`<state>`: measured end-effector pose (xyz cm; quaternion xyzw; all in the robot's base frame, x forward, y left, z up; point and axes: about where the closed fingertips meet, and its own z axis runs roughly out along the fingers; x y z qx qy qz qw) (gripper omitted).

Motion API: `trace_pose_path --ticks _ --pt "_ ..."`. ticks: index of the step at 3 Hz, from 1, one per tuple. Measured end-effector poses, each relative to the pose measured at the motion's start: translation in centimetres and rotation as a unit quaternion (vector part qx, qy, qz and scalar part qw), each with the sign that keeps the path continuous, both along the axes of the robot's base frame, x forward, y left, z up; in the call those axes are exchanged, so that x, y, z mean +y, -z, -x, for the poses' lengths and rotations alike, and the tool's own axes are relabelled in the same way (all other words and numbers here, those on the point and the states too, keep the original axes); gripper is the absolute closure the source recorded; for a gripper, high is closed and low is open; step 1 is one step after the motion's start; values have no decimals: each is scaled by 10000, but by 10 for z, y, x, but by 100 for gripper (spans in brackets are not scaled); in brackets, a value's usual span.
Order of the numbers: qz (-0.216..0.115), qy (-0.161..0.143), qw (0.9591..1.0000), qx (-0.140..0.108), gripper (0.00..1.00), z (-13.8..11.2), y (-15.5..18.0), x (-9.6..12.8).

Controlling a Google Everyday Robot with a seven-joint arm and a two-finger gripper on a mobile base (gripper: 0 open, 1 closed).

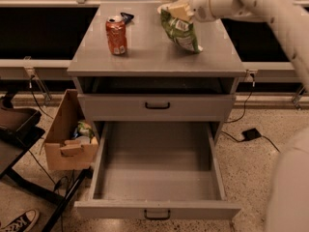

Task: Place green jalapeno chip bag into middle drawer

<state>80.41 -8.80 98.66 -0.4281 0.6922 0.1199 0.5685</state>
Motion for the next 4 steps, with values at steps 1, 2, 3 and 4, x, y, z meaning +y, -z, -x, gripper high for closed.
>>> trace_pose_path --ticks 1,2,3,4 --pt "183 13 9997 -163 100 42 -47 -7" --pt "196 257 9980 -539 100 105 -105 -23" --pt "-200 918 9917 -880 100 209 -169 -38" --pt "-557 1589 9854 -247 100 287 -124 -70"
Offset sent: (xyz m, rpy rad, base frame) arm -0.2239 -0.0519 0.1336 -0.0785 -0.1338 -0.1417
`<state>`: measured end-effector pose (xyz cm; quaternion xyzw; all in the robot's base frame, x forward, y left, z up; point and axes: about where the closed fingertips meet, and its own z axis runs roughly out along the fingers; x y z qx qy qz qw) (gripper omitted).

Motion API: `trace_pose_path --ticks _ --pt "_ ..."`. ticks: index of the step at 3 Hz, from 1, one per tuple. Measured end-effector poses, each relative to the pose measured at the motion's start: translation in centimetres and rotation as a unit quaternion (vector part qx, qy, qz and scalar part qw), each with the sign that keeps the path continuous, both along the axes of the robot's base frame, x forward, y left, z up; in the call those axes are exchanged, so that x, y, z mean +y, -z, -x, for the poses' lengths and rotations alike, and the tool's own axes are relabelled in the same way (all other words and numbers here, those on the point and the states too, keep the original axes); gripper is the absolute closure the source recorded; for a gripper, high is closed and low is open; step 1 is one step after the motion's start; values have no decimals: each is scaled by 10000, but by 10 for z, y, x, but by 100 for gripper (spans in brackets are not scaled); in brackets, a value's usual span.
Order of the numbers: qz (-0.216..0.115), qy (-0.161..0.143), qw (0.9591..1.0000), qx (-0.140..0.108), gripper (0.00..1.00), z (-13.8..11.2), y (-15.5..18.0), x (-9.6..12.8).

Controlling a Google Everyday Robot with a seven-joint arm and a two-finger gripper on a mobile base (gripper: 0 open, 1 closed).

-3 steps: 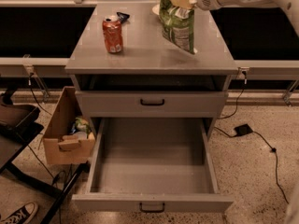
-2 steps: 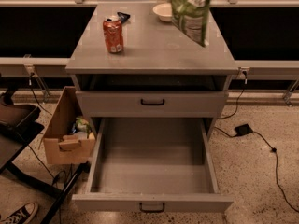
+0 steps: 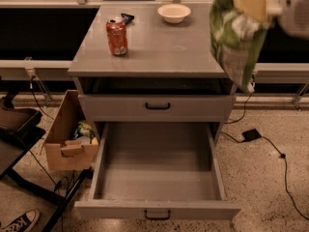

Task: Place green jalapeno chip bag into middle drawer

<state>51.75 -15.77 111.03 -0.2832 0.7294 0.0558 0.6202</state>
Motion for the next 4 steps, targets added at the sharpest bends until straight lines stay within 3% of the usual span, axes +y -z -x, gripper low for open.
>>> trace_pose_path --ticks 1,2,3,4 --pt "-703 371 9944 694 100 38 94 -46" --pt "-1432 159 9847 978 100 42 172 -57" --pt "-1765 -233 9802 868 100 20 221 -51" --pt "-2071 -697 9716 907 100 -17 279 -59"
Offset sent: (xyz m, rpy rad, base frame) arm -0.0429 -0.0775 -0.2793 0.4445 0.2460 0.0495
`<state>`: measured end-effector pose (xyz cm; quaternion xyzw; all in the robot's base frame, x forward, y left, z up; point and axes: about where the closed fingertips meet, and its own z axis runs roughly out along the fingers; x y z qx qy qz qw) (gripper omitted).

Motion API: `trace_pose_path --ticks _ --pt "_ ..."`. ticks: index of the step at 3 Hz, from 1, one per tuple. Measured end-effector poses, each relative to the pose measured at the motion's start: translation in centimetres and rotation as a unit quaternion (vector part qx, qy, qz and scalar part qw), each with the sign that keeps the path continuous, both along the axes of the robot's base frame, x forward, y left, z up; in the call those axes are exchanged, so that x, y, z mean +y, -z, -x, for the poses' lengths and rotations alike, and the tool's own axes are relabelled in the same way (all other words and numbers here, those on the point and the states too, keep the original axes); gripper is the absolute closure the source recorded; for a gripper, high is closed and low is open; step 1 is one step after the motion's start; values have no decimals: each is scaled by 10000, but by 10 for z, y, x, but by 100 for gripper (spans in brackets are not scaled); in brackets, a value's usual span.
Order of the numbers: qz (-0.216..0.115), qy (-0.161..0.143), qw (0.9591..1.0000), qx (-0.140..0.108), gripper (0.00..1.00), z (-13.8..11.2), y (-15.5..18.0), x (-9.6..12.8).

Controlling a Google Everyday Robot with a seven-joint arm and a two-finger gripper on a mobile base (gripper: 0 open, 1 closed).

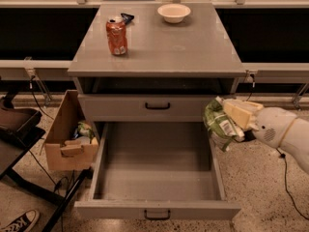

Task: Place green jalapeno chip bag into middle drawer

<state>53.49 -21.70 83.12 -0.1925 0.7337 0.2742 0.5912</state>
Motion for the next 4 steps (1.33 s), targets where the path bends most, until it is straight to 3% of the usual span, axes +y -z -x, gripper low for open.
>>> trace_pose_path --ticks 1,2,3,4 --pt "-308 -454 9982 226 100 -37 60 2" --pt "-448 -629 9961 435 100 -58 107 7" --pt "-537 -791 9936 597 100 -69 141 16" --pt "-735 -964 9905 651 100 -60 162 24"
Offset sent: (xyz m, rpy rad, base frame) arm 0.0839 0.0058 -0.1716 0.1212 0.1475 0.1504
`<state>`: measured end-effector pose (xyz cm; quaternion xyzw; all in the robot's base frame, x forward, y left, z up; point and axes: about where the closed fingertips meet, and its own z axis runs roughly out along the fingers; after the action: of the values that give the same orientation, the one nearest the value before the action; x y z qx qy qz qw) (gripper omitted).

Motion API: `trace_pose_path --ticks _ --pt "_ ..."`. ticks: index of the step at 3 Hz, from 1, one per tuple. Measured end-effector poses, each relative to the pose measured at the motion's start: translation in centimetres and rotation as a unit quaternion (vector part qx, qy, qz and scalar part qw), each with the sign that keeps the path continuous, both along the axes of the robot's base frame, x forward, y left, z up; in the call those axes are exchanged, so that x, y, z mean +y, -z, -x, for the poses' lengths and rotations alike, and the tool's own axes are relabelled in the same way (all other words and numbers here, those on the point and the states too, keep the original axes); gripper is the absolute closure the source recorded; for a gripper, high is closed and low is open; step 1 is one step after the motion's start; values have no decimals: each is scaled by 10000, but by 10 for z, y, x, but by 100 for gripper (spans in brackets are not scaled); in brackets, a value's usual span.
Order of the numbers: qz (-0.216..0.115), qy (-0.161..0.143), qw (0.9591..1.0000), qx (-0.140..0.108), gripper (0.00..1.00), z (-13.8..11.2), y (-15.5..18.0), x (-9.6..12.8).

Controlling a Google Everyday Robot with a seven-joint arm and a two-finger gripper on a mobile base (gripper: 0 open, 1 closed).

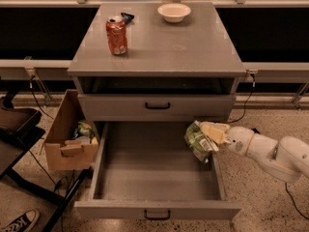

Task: Place green jalapeno chip bag into middle drawer

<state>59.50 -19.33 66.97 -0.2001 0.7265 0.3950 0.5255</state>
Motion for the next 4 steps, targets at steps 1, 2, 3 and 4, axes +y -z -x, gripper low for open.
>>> trace_pose_path --ticks 1,2,3,4 --pt "-126 -233 9996 65 98 7 12 9" --pt "-126 -233 9996 65 75 7 12 10" --pt "-126 -233 9996 65 46 7 12 10" --pt "-126 -233 9996 65 21 7 12 10"
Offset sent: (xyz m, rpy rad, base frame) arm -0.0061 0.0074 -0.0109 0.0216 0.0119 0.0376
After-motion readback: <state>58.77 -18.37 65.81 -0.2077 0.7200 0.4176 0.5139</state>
